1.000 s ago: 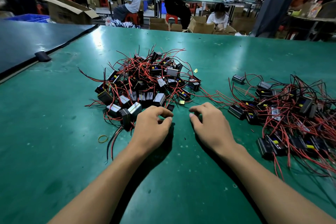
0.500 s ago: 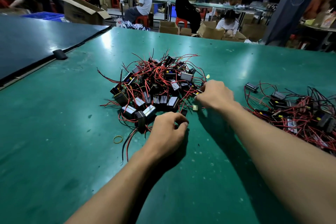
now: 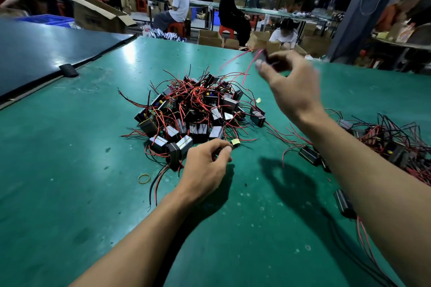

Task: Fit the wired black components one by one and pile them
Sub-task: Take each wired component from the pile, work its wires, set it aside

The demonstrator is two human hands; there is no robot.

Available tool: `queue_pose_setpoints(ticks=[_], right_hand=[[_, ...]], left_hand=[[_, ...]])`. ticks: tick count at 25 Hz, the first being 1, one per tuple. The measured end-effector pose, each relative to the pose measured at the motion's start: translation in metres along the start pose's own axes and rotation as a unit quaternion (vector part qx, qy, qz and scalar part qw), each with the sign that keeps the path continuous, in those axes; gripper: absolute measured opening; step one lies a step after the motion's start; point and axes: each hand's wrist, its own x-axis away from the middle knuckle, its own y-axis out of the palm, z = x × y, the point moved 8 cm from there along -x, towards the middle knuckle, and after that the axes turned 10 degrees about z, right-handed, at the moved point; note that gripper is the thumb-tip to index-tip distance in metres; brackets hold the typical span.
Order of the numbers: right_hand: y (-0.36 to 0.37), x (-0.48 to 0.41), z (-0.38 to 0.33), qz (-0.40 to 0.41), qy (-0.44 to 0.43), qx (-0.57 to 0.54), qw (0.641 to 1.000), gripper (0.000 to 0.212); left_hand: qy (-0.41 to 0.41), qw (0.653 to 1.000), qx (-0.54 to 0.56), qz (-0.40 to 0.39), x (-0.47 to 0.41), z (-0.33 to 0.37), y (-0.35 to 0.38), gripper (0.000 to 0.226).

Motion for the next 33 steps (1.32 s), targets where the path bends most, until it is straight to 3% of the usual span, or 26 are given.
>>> queue_pose_setpoints(ticks=[3,6,8,10,13,16,18,22,25,27,30,31,33], right_hand=[[0.03,0.058,0.008,-0.158,-0.001,0.06,0.986,0.038],[0.048,0.103,0.023,-0.218,-0.013,0.179,0.959,0.047],[0.052,0.109,0.031,-0.24,0.015,0.155,0.958,0.043],[0.058,0.11,0.036,-0.314,0.026,0.117,0.942,0.035],[0.063,0.103,0.045,-0.451,0.103,0.007,0.886,0.028],[0.061,0.068,0.068,-0.447,0.202,-0.026,0.871,0.022],[0.065,0.054,0.083,-0.444,0.218,0.004,0.869,0.019],[0.088,0.083,0.087,-0.548,0.219,-0.019,0.807,0.017],[0.091,0.094,0.089,-0.608,0.236,-0.007,0.758,0.018],[0.089,0.073,0.103,-0.536,0.253,0.041,0.804,0.015],[0.073,0.022,0.133,-0.279,0.249,0.159,0.914,0.011],[0.068,0.011,0.14,-0.218,0.223,0.21,0.927,0.013],[0.07,0.002,0.151,-0.189,0.175,0.291,0.921,0.019]], left_hand=[[-0.034,0.996,0.078,0.018,0.0,0.003,-0.006,0.026],[-0.087,0.986,0.143,0.002,0.0,-0.003,-0.006,0.035],[-0.158,0.958,0.238,-0.012,0.001,-0.01,-0.003,0.034],[-0.198,0.939,0.281,-0.019,0.0,-0.016,-0.001,0.033],[-0.196,0.949,0.246,-0.024,-0.002,-0.018,0.002,0.02],[-0.212,0.946,0.244,0.021,-0.005,-0.025,-0.001,0.017],[-0.22,0.943,0.247,0.035,-0.006,-0.026,-0.002,0.016],[-0.223,0.947,0.228,0.035,-0.006,-0.027,0.0,0.016],[-0.153,0.984,0.068,0.058,-0.008,-0.026,-0.004,0.019],[-0.089,0.994,-0.027,0.055,-0.01,-0.019,-0.004,0.023],[-0.03,0.994,-0.095,0.041,-0.009,-0.011,-0.001,0.034],[-0.017,0.993,-0.113,0.032,-0.009,-0.01,0.001,0.034],[0.005,0.99,-0.137,0.017,-0.007,-0.009,0.006,0.027]])
